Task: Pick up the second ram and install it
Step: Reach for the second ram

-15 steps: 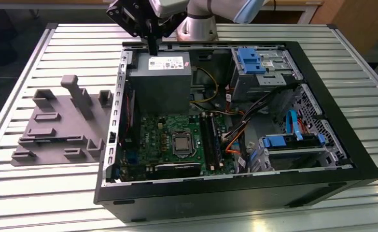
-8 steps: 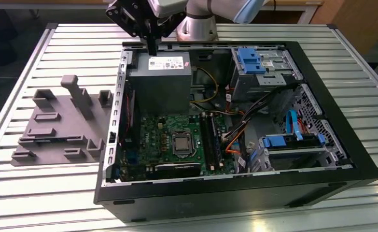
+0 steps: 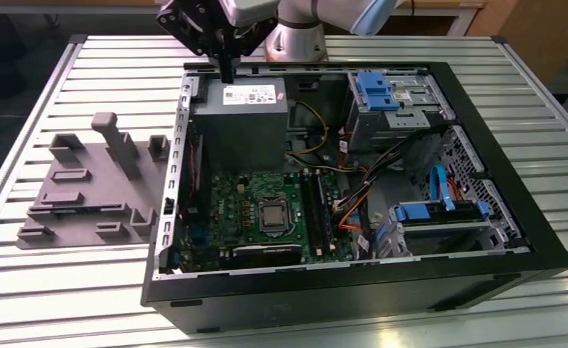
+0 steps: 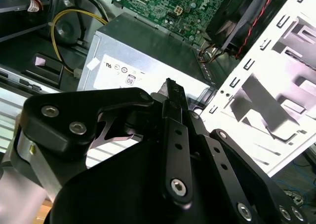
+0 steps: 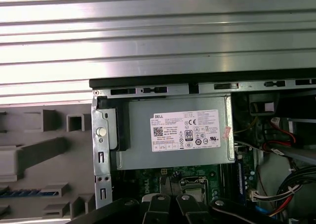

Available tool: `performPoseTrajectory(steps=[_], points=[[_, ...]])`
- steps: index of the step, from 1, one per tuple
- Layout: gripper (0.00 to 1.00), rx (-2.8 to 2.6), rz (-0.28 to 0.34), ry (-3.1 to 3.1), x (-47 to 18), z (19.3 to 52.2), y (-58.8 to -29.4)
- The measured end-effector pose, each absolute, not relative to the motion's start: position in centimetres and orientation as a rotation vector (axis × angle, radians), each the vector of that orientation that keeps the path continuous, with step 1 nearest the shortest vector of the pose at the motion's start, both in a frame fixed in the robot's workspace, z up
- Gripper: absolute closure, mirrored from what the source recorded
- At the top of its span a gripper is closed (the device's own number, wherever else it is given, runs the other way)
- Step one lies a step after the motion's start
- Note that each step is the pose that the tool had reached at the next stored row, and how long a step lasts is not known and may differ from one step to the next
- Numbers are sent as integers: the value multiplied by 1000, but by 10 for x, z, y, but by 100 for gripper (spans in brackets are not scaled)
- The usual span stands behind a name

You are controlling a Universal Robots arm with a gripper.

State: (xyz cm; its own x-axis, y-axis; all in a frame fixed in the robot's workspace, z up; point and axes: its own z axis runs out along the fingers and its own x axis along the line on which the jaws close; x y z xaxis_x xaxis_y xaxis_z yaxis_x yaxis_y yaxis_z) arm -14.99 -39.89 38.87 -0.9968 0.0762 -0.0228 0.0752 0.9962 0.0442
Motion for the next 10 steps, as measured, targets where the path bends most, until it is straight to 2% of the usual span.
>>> performPoseTrajectory(steps=[10], points=[[89, 118, 68, 3114, -153, 389, -399]])
